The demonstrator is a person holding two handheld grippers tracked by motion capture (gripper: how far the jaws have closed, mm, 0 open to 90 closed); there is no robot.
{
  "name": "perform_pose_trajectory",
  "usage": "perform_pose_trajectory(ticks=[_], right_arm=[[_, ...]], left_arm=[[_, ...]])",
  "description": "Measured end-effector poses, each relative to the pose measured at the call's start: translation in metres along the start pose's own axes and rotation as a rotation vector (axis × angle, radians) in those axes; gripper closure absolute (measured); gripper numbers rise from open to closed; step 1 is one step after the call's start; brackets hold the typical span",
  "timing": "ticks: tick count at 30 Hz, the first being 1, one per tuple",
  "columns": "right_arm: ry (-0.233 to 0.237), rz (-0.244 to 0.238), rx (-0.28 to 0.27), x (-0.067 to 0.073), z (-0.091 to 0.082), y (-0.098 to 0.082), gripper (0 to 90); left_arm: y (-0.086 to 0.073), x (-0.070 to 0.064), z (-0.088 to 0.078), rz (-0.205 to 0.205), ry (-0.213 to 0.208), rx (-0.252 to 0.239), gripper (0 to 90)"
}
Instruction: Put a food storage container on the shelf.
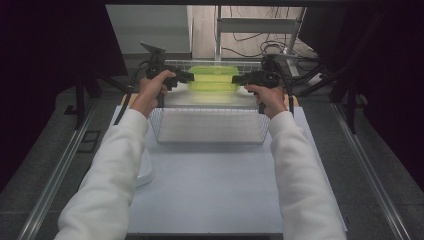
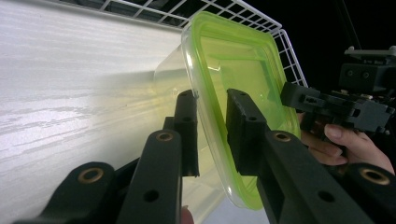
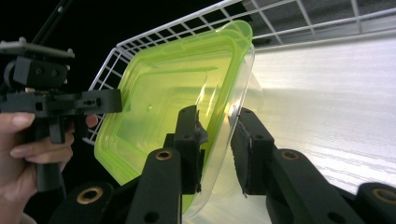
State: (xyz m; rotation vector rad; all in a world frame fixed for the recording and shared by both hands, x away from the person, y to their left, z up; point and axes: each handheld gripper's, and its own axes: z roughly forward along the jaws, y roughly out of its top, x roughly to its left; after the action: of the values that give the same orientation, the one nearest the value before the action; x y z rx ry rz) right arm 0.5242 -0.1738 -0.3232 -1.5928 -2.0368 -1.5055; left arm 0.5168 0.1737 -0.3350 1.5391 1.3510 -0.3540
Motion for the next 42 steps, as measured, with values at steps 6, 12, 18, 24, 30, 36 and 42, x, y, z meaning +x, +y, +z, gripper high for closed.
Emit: perform_pose_trajectory(ticks=[6,12,18,24,30,36,42], right_arm=[[-0.013,0.04,-0.023,0.0,0.002,-0.002,67.4],[-0.022,0.016,-0.124,0.005,-0.009,-0.011,44.8],[-0.026,-0.003,-0.184,0.017,-0.018,-0.022,34.5],[-0.011,-0.101,-0.188,0.035,-0.036,-0.028,33.9],[-0.026,-0.222,-0.159,0.042,-0.056,-0.039,33.9],[-0.03,-0.322,-0.131,0.042,-0.073,-0.056,33.9],[-0.033,-0.417,-0.098,0.042,-0.087,-0.087,33.0]], left_arm=[[-0.002,-0.001,0.001,0.061,0.035,-0.034,70.1],[-0.006,-0.011,-0.009,0.164,0.062,-0.138,33.2],[-0.012,-0.021,-0.019,0.249,0.087,-0.168,21.3],[-0.028,-0.034,-0.035,0.342,0.094,-0.158,19.5],[-0.052,-0.044,-0.05,0.406,0.097,-0.141,20.2],[-0.083,-0.05,-0.059,0.467,0.108,-0.116,21.3],[-0.121,-0.048,-0.07,0.494,0.103,-0.109,23.2]])
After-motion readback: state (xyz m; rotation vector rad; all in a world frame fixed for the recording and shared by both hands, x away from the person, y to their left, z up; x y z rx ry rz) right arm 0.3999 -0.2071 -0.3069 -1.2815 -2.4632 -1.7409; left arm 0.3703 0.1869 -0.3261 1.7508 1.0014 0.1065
